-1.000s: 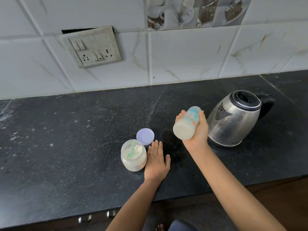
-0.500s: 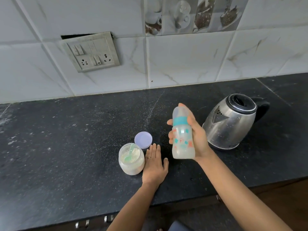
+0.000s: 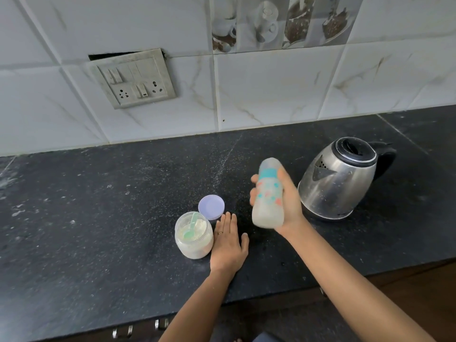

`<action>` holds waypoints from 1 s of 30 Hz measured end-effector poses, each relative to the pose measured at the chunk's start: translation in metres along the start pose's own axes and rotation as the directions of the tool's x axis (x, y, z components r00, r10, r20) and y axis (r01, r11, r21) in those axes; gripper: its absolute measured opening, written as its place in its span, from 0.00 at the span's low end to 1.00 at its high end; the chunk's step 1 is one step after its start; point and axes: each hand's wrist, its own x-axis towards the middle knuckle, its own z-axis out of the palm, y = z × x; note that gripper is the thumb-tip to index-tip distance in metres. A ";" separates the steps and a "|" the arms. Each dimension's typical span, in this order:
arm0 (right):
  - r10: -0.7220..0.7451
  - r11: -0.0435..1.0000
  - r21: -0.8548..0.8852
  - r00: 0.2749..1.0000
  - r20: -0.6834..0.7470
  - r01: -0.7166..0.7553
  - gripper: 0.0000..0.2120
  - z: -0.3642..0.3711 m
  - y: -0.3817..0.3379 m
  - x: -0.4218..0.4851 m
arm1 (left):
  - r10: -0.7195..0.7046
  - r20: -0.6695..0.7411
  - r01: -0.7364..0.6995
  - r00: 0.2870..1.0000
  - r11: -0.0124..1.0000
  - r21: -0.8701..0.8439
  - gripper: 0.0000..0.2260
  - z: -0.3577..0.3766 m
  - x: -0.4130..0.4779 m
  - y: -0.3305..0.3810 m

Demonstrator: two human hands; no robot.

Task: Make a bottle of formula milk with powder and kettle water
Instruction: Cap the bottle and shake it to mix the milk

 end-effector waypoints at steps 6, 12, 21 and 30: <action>-0.134 0.988 0.060 0.987 -0.087 0.139 0.21 0.008 -0.002 -0.001 | 0.008 -0.020 -0.008 1.000 1.000 -0.009 0.36 0.000 0.000 0.001; -0.033 0.962 -0.269 0.999 0.013 0.035 0.32 -0.001 0.006 -0.010 | 0.004 -0.020 -0.004 1.000 1.000 0.004 0.30 -0.001 -0.001 0.001; -0.056 0.964 -0.261 0.998 -0.037 0.045 0.28 -0.002 0.006 -0.008 | 0.001 -0.022 -0.001 1.000 1.000 -0.007 0.35 0.001 0.000 0.000; -0.028 0.950 -0.313 0.997 -0.076 0.003 0.35 -0.008 0.001 -0.009 | -0.001 -0.019 0.001 1.000 1.000 0.014 0.33 -0.001 -0.001 0.001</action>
